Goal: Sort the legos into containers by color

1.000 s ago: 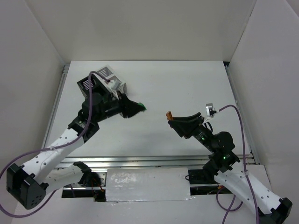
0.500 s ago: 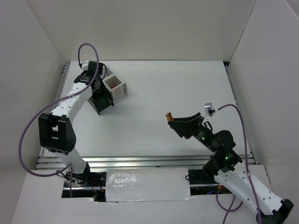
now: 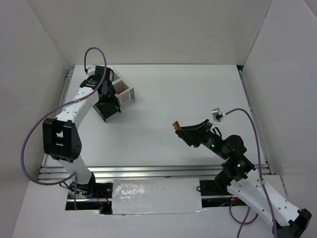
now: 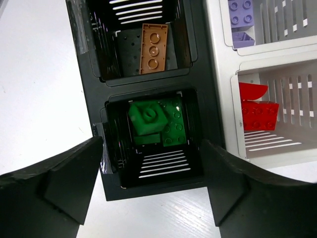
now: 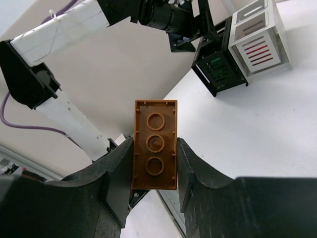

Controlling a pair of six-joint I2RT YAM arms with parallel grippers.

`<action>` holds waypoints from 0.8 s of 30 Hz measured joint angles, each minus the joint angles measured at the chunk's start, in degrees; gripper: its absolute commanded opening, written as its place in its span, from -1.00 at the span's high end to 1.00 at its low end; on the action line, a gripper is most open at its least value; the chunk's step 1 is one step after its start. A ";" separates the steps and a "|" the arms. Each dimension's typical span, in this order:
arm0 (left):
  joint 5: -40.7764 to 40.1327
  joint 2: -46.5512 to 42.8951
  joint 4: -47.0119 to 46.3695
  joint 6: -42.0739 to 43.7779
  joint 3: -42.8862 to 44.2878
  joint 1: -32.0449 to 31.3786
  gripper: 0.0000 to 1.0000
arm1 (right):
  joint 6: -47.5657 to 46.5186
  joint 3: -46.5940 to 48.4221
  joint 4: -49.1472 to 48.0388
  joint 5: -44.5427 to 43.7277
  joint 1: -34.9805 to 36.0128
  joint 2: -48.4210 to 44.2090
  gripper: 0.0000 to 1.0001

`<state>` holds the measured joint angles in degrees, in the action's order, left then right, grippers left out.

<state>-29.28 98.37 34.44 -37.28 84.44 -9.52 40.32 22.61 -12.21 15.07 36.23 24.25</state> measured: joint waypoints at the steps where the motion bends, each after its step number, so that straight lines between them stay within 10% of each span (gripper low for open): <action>1: 0.04 -0.17 -0.13 0.02 0.00 0.00 -0.94 | 0.00 0.15 0.09 0.20 0.00 0.20 1.00; 8: 7.32 -10.75 -5.46 3.15 -6.12 -1.62 -0.99 | 0.09 2.29 1.60 1.79 -0.02 3.26 1.00; 16: 49.83 -44.94 -39.45 0.07 -32.37 -11.26 -0.99 | 0.70 4.63 -2.34 14.84 -0.09 9.81 1.00; 24: 61.59 -49.18 -55.39 -3.69 -37.94 -29.33 -0.97 | 3.52 1.97 -14.21 18.97 -0.04 7.87 1.00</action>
<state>32.32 49.19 -20.95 -40.97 46.50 -38.85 43.83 24.58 -26.41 34.04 36.18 32.12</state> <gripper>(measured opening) 0.990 0.431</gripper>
